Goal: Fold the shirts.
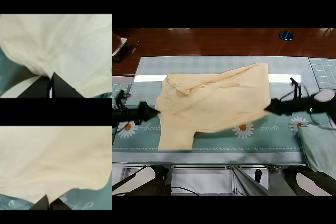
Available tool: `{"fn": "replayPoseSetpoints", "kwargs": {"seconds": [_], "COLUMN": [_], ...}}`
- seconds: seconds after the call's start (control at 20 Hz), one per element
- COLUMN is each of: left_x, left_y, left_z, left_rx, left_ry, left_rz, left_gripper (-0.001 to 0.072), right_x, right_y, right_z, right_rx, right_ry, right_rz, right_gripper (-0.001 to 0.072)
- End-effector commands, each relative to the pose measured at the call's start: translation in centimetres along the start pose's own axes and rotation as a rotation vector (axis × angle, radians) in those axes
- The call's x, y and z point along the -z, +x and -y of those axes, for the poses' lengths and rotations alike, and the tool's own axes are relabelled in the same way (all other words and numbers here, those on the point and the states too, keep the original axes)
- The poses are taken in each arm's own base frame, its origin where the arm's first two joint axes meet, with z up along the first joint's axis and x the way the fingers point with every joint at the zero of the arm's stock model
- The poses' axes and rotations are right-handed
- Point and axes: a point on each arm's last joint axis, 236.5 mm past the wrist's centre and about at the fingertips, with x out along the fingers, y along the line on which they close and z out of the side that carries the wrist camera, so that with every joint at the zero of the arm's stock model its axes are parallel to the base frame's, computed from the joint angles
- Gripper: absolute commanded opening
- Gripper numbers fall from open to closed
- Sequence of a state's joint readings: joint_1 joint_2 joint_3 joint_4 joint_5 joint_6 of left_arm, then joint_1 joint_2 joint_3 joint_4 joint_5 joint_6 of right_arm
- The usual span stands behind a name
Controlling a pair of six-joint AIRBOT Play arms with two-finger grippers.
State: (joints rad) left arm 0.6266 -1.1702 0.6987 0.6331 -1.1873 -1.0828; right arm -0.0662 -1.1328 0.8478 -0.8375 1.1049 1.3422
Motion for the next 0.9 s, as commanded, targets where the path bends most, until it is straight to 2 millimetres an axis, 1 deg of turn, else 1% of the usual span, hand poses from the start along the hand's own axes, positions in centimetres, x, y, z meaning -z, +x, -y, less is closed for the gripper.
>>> {"fn": "replayPoseSetpoints", "kwargs": {"seconds": [0.0,0.05,0.1,0.15,0.2,0.25,0.3,0.35,0.4,0.45,0.55,0.6,0.7,0.8,0.85], "left_x": [-7.4,-8.2,-8.1,-7.5,-6.5,-5.5,-4.9,-4.4,-3.6,-2.2,1.2,2.8,5.6,8.0,9.1], "left_y": [-9.2,-13.3,-16.7,-19.9,-22.7,-25.2,-27.6,-30.0,-32.0,-33.7,-36.3,-37.4,-39.2,-40.7,-41.6], "left_z": [16.3,21.0,24.5,27.7,30.2,32.2,33.4,34.3,35.1,36.0,37.1,37.3,36.8,35.8,35.2], "left_rx": [0.418,0.492,0.505,0.493,0.464,0.405,0.345,0.298,0.258,0.203,0.106,0.050,-0.047,-0.157,-0.207], "left_ry": [0.167,0.267,0.368,0.480,0.580,0.676,0.716,0.705,0.713,0.765,0.859,0.901,0.920,0.945,0.949], "left_rz": [0.374,0.491,0.580,0.662,0.736,0.818,0.899,0.981,1.048,1.102,1.193,1.237,1.315,1.376,1.408], "left_gripper": [0.0018,0.0018,0.0018,0.0018,0.0018,0.0017,0.0017,0.0017,0.0017,0.0017,0.0017,0.0017,0.0017,0.0017,0.0017], "right_x": [-9.5,-12.1,-13.7,-14.6,-14.7,-14.1,-13.3,-12.2,-11.1,-9.8,-6.9,-5.3,-2.1,0.3,1.2], "right_y": [-10.0,-14.3,-18.3,-22.4,-25.7,-28.9,-31.4,-33.8,-35.9,-37.6,-40.4,-41.4,-42.6,-43.3,-43.6], "right_z": [-7.6,-10.2,-12.5,-14.9,-17.1,-19.3,-21.1,-22.6,-23.3,-23.5,-23.9,-24.3,-24.7,-23.6,-22.6], "right_rx": [0.047,0.077,0.105,0.121,0.128,0.125,0.117,0.114,0.136,0.165,0.204,0.203,0.208,0.253,0.292], "right_ry": [-0.264,-0.339,-0.395,-0.442,-0.485,-0.534,-0.570,-0.604,-0.627,-0.641,-0.665,-0.675,-0.690,-0.668,-0.641], "right_rz": [0.255,0.368,0.466,0.559,0.631,0.698,0.752,0.812,0.863,0.905,0.966,0.985,0.995,0.986,0.981], "right_gripper": [0.0016,0.0017,0.0017,0.0017,0.0017,0.0017,0.0017,0.0017,0.0017,0.0017,0.0017,0.0017,0.0017,0.0017,0.0017]}}
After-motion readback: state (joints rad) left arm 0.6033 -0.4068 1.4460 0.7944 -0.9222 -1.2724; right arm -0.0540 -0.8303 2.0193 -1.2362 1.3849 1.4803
